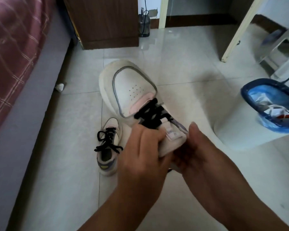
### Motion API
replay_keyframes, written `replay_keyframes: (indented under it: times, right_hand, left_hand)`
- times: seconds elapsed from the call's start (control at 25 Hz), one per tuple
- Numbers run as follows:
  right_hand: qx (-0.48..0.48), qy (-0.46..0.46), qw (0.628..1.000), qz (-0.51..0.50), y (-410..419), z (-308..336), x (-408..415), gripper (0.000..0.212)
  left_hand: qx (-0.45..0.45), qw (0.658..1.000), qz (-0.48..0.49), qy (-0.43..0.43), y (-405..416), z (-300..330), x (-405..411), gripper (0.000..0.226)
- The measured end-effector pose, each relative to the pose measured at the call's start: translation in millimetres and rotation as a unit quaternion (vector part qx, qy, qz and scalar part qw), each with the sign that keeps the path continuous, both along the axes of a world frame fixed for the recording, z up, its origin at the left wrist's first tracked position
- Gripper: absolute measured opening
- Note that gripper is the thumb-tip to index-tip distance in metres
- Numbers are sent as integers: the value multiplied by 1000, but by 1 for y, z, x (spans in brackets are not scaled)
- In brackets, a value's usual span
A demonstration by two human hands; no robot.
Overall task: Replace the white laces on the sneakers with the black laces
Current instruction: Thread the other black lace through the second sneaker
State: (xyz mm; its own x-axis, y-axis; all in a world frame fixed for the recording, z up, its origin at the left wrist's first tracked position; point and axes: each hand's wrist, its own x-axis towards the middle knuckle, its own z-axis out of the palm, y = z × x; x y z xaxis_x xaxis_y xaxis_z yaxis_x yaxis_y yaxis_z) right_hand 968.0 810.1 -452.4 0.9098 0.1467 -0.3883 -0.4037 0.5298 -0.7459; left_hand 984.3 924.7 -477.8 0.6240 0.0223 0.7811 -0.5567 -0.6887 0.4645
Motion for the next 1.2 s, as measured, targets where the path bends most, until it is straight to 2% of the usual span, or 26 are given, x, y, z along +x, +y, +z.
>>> replay_keyframes:
  times: [0.08,0.16,0.24,0.32,0.4,0.48,0.6,0.76,0.84,0.92,1.0,1.12,1.2]
  right_hand:
    - [150,16,989,4,-5,12,10,43]
    - [185,-3,983,5,-10,15,13,32]
    - [127,-17,992,-8,-16,17,15,31]
    - [83,-39,995,-32,-17,18,16,38]
    - [71,-71,994,-49,-14,17,14,39]
    - [65,-79,993,-59,-10,17,12,33]
    - [42,-77,994,-63,-7,17,10,30]
    - [-59,-99,991,-62,-4,9,5,31]
    - [-108,-101,987,-63,-2,4,4,31]
    - [-118,-122,984,-55,0,3,5,30]
    - [-156,-129,978,-45,0,-3,9,26]
    - [-261,-26,965,-13,-3,-33,16,22]
    - [-247,81,966,-10,-4,-58,20,24]
  left_hand:
    - [38,999,-28,-25,-9,0,-8,8]
    - [77,996,-44,-22,-14,1,-13,11]
    - [99,993,-68,-2,-14,7,-14,18]
    - [61,993,-91,33,-7,19,-10,22]
    - [28,996,-73,52,0,26,-2,16]
    - [33,997,-46,60,2,28,4,13]
    - [27,995,-57,76,0,28,6,13]
    - [18,985,-101,137,3,35,15,19]
    - [37,980,-113,158,4,37,19,15]
    - [45,977,-115,173,4,34,23,10]
    - [18,966,-118,231,4,34,29,8]
    - [-54,932,-105,342,1,46,46,17]
    - [-119,935,-114,315,3,62,66,18]
